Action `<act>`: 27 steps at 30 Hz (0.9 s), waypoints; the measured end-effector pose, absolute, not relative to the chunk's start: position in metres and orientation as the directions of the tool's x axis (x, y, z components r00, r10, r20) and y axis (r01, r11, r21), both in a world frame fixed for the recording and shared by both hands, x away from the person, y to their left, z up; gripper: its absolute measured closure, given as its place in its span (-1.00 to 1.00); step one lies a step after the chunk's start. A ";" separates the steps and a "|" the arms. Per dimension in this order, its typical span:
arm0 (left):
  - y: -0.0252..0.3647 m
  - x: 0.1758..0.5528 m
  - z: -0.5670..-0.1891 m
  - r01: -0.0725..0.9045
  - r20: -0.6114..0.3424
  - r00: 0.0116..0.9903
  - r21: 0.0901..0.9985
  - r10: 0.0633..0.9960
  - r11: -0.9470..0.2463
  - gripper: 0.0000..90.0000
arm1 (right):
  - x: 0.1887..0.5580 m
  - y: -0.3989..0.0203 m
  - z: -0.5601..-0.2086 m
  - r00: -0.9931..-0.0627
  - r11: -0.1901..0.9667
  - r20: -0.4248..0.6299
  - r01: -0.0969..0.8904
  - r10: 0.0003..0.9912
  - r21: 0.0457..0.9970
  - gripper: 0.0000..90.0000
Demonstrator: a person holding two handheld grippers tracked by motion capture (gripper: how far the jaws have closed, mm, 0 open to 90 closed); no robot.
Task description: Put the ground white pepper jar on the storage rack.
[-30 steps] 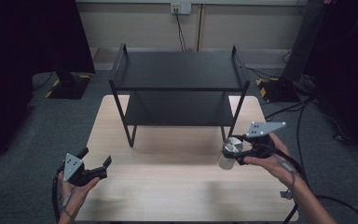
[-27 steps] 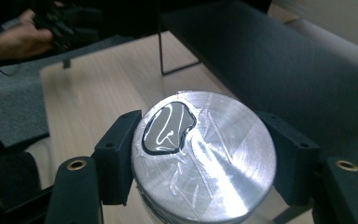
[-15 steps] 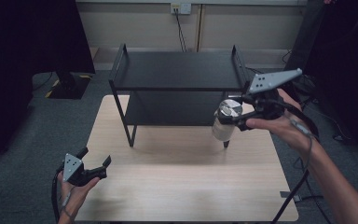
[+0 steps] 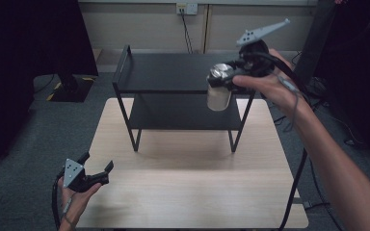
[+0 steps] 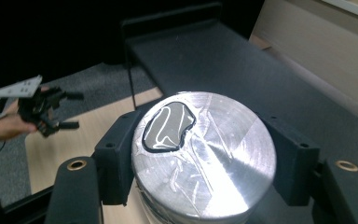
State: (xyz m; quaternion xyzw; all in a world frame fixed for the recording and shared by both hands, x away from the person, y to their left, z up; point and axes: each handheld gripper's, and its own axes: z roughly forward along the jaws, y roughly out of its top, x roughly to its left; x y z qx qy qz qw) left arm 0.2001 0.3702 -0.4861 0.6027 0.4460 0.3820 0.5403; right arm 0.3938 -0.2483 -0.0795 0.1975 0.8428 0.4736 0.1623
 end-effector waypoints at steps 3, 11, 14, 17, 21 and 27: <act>0.370 0.200 -0.486 0.127 -0.024 0.308 0.992 0.951 -0.016 -0.98 | 0.406 -0.233 -0.070 -0.859 0.478 -0.105 0.173 0.500 0.861 -0.20; 0.371 0.199 -0.487 0.125 -0.027 0.310 0.992 0.950 -0.013 -0.98 | 0.442 -0.194 -0.061 -0.825 0.463 -0.130 0.172 0.550 0.870 -0.20; 0.372 0.199 -0.487 0.125 -0.027 0.310 0.992 0.950 -0.012 -0.98 | 0.456 -0.181 -0.062 -0.812 0.463 -0.131 0.184 0.568 0.867 -0.20; 0.373 0.199 -0.487 0.126 -0.026 0.308 0.992 0.951 -0.014 -0.98 | 0.470 -0.175 -0.068 -0.802 0.448 -0.117 0.200 0.585 0.871 -0.20; 0.374 0.199 -0.487 0.126 -0.028 0.307 0.992 0.951 -0.012 -0.98 | 0.485 -0.167 -0.077 -0.788 0.448 -0.107 0.228 0.607 0.865 -0.20; 0.376 0.200 -0.488 0.130 -0.030 0.304 0.991 0.952 -0.010 -0.98 | 0.495 -0.167 -0.087 -0.782 0.446 -0.088 0.255 0.617 0.858 -0.20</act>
